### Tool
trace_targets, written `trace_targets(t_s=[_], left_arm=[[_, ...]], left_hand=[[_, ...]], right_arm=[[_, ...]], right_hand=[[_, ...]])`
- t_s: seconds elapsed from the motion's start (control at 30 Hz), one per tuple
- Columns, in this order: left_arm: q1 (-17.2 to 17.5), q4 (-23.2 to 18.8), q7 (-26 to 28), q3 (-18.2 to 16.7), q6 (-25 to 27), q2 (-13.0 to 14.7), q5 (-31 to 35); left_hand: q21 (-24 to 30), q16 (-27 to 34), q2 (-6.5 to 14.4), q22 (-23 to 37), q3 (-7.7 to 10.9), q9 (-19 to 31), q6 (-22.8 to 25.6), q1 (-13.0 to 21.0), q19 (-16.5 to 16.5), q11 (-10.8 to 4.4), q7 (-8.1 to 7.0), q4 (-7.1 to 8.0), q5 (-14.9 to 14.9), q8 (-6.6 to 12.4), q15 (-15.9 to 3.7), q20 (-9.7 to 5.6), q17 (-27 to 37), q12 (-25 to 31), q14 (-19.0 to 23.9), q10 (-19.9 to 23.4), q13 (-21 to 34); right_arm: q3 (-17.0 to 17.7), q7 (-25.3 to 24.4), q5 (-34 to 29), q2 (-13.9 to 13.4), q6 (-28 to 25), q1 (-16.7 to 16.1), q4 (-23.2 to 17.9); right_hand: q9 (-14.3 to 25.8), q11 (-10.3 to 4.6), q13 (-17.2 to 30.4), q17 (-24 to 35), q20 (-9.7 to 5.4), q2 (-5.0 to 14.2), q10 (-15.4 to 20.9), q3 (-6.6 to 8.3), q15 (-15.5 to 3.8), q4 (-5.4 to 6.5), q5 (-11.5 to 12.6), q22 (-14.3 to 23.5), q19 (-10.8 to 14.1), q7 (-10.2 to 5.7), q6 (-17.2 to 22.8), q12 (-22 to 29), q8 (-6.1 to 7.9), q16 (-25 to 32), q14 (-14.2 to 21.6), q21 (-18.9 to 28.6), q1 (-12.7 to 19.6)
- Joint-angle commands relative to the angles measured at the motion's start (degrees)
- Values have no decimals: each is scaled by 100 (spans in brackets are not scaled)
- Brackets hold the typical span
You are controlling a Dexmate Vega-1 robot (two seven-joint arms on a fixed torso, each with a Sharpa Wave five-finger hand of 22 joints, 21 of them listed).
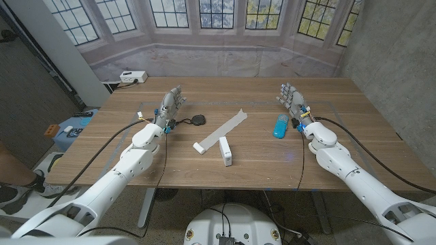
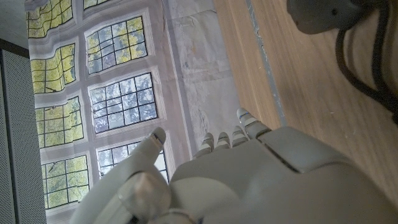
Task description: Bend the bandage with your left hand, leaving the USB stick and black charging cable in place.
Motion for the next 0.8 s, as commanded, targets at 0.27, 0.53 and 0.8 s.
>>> trace_targets(t_s=[0.27,0.53,0.8], left_arm=[[-274,261,-126,139,19,-88,140],[-351,140,77,276,107,46,526],[-407,46,126,351,169,158,746]], left_hand=[[24,28,-21,17,27,8,19,98,51,-8,37,-47,38,24,15,-22,11,39,0,-24,21],[7,21,-58,1,93,10,394,359,71,-11,-48,-379,98,128,7,-15,5,39,40,16,18],[-3,23,-78,-3,147,12,730,625,93,-41,-163,-700,136,179,-15,-7,5,70,83,138,18]], right_arm=[[40,-50,-8,18,115,-42,50],[16,17,-14,57,145,36,180],[-17,88,-20,145,218,136,374]], right_hand=[[12,7,22,16,-373,34,56,36,-230,-20,31,28,34,12,63,38,30,47,21,33,55],[13,10,22,17,-372,37,50,37,-229,-27,29,28,35,14,69,35,29,49,21,33,57],[13,18,22,16,-364,40,54,41,-214,-36,27,28,46,17,76,35,28,53,28,37,61]])
